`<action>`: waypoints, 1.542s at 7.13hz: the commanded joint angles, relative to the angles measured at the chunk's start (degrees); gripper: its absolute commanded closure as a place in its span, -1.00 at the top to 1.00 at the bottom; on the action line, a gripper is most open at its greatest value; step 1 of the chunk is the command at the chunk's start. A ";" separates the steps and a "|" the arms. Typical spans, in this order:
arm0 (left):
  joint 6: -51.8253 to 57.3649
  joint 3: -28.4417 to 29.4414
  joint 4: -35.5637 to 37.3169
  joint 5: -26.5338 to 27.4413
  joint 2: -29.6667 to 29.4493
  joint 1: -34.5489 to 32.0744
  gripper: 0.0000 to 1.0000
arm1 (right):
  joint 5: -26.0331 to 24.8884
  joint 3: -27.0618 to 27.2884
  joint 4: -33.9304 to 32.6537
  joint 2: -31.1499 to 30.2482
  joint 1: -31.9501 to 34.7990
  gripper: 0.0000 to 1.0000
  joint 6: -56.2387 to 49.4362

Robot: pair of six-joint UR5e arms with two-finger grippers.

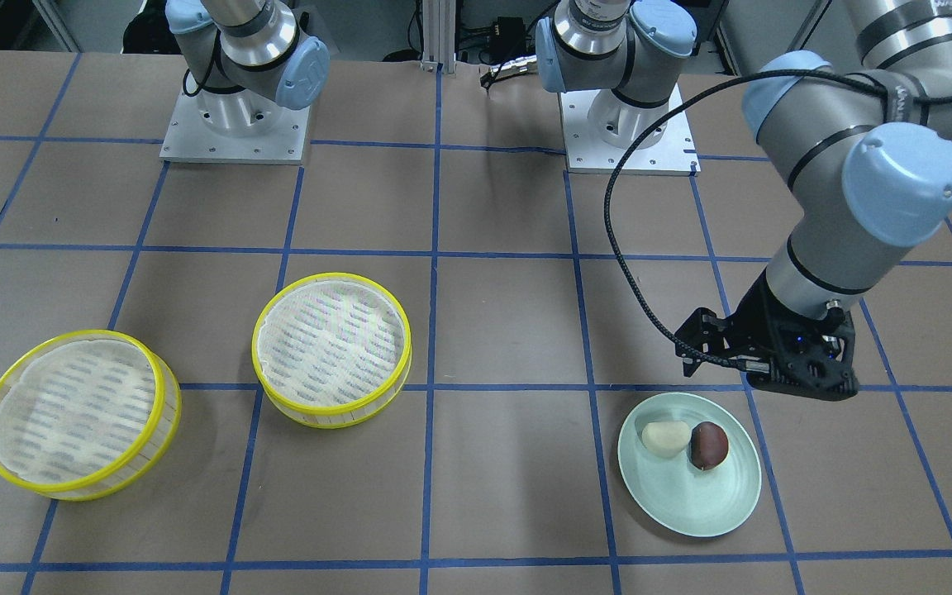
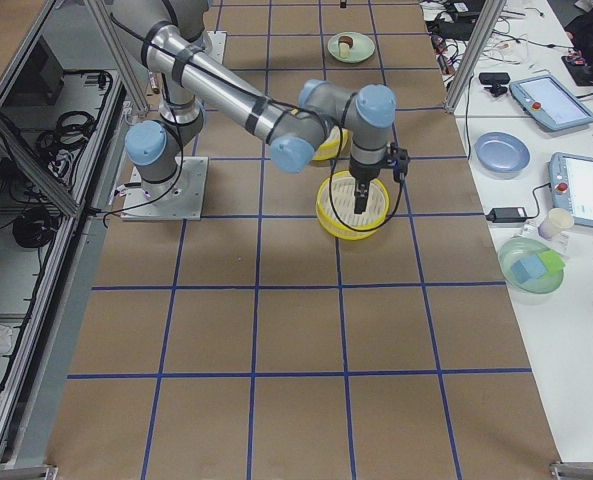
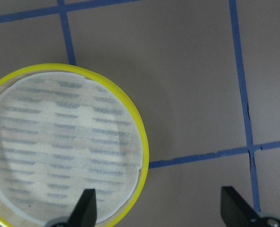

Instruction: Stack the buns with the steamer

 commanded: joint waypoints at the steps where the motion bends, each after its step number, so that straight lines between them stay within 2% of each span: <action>1: 9.00 -1.55 4.20 -0.66 -5.07 0.01 1.00 | 0.84 0.44 -3.55 5.96 -0.65 0.75 -4.54; 3: 14.45 -4.26 10.51 -0.84 -8.77 0.01 1.00 | 0.76 0.70 -3.12 6.68 -0.65 0.62 -5.71; 4: 17.00 -4.71 11.07 -0.75 -10.18 0.01 1.00 | 0.76 1.31 -3.11 7.72 -0.65 0.40 -6.58; 5: 19.81 -4.72 11.07 -0.75 -11.41 0.01 0.91 | 0.85 2.01 -3.29 8.00 -0.65 0.25 -6.94; 6: 21.84 -4.63 11.16 -0.75 -12.29 0.01 0.69 | 1.02 2.11 -3.38 8.00 -0.65 0.16 -6.86; 7: 22.03 -4.54 11.16 -0.75 -12.82 0.01 0.34 | 2.51 2.11 -3.38 8.43 -0.65 0.08 -6.94; 9: 26.76 -4.28 12.74 -0.67 -13.88 0.01 -0.71 | 2.52 2.20 -3.29 8.70 -0.65 -0.19 -7.03; 10: 26.43 -4.10 12.74 -0.75 -14.06 0.01 -1.00 | 2.52 2.11 -3.29 8.70 -0.65 -0.34 -7.03; 11: 25.39 -3.84 12.66 -0.75 -13.88 0.01 -1.00 | 2.61 2.20 -3.20 8.70 -0.65 -0.49 -7.03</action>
